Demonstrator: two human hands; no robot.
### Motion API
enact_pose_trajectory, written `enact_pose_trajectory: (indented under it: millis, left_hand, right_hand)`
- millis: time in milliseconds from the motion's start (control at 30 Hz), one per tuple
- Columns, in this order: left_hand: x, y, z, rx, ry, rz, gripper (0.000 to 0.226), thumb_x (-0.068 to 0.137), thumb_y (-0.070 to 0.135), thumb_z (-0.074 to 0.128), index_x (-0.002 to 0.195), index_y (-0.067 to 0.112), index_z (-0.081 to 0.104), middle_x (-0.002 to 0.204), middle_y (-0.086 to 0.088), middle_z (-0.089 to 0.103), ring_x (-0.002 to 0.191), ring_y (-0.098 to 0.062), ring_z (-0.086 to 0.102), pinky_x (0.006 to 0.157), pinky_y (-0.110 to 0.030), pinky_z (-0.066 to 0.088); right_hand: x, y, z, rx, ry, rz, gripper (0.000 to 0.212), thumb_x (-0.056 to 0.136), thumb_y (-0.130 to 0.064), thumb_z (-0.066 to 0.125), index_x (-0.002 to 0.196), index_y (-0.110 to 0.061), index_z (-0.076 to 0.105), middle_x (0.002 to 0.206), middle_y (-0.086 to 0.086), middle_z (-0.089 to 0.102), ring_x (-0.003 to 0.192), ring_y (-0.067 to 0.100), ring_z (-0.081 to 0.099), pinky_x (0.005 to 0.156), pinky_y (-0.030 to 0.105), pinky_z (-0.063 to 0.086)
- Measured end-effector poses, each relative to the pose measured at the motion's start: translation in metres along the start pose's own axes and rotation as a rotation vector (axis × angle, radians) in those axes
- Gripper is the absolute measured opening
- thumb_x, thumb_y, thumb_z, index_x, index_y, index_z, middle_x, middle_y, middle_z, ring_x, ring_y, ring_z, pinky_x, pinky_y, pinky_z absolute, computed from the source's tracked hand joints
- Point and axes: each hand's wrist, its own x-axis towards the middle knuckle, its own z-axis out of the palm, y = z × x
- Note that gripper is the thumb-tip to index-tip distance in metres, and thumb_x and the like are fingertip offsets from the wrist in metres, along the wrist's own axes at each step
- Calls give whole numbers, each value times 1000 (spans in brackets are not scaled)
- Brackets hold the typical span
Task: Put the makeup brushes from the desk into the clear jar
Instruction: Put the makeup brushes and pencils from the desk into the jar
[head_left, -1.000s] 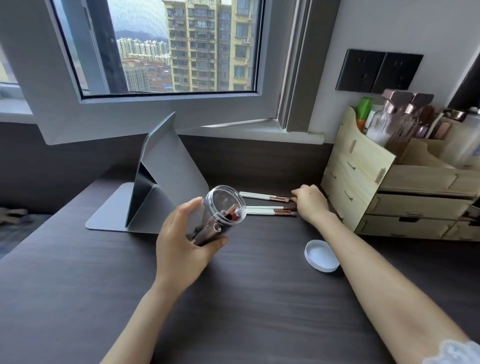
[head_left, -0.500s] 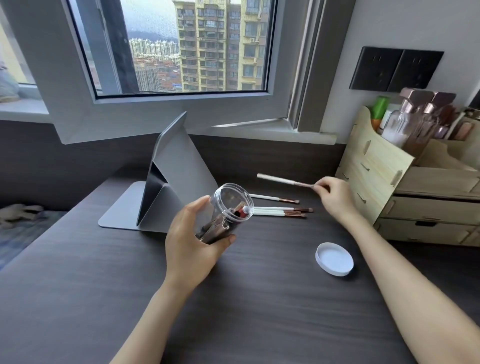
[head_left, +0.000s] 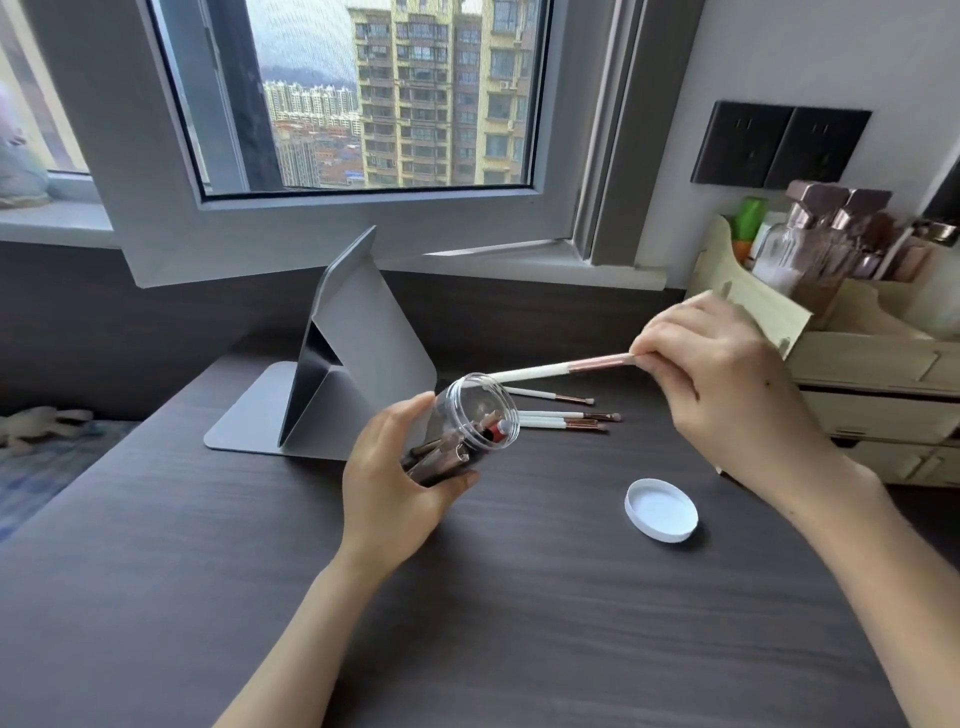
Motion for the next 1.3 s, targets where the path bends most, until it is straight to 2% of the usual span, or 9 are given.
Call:
enact_pose_trajectory:
  millis: [200, 400, 533, 633, 700, 800, 900, 1033, 1300]
  left_hand:
    - [3, -1, 1, -10, 9, -34, 76, 50, 22, 90, 118, 18, 57, 112, 11, 58, 106, -8, 53, 89, -13, 39]
    - [-1, 2, 3, 22, -54, 79, 74, 50, 32, 82, 118, 26, 53, 113, 10, 58, 105, -10, 53, 90, -16, 40]
    - [-1, 3, 3, 32, -58, 77, 75, 50, 33, 83, 118, 23, 54, 112, 8, 59, 105, -12, 54, 92, -16, 39]
    - [1, -1, 1, -18, -8, -26, 76, 50, 25, 89, 118, 19, 56, 112, 5, 61, 105, -18, 57, 93, -33, 45]
    - [2, -2, 0, -85, 29, -92, 76, 48, 24, 90, 116, 22, 56, 111, 4, 62, 105, -18, 58, 94, -35, 46]
    - [4, -1, 0, -148, 61, -137, 73, 47, 31, 84, 113, 32, 54, 108, 8, 62, 104, -11, 57, 93, -25, 43]
    - [5, -2, -1, -127, 62, -129, 77, 47, 22, 91, 116, 26, 56, 110, 5, 62, 105, -14, 57, 93, -27, 43]
    - [5, -4, 0, -59, 59, -93, 76, 49, 16, 90, 118, 15, 57, 112, 1, 62, 106, -19, 57, 94, -32, 45]
    - [4, -4, 1, -31, 48, -71, 75, 49, 17, 90, 117, 16, 57, 112, 2, 61, 104, -15, 56, 92, -26, 43]
  right_hand:
    - [0, -1, -33, -83, 40, -22, 13, 82, -10, 60, 74, -4, 69, 80, 8, 71, 80, 35, 57, 75, 47, 45]
    - [15, -32, 27, -295, -38, -153, 11, 72, -14, 73, 63, -16, 67, 72, -4, 69, 73, 28, 60, 66, 36, 34]
    - [14, -49, 61, -165, -50, -170, 24, 78, -30, 65, 59, -17, 68, 71, -5, 68, 69, 23, 60, 65, 34, 34]
    - [14, -32, 61, 222, -6, 56, 23, 80, -35, 61, 71, -19, 75, 78, -4, 71, 76, 21, 60, 71, 34, 40]
    - [10, -2, 65, 351, -15, 300, 17, 84, -24, 62, 81, -13, 76, 84, 3, 72, 81, 24, 59, 75, 35, 44]
    - [-11, 49, 99, 94, -330, 537, 17, 88, -14, 57, 89, -11, 74, 98, 9, 73, 94, 31, 59, 83, 35, 45]
    - [-32, 71, 134, -42, -587, 600, 27, 93, -22, 49, 111, -14, 68, 117, 11, 67, 109, 34, 56, 92, 39, 44]
    - [-22, 81, 161, -205, -654, 573, 34, 98, -28, 41, 125, -16, 58, 128, 12, 59, 115, 35, 50, 94, 40, 41]
    - [-3, 83, 183, -312, -696, 416, 23, 92, -5, 45, 109, -2, 60, 115, 17, 63, 108, 35, 53, 85, 40, 43]
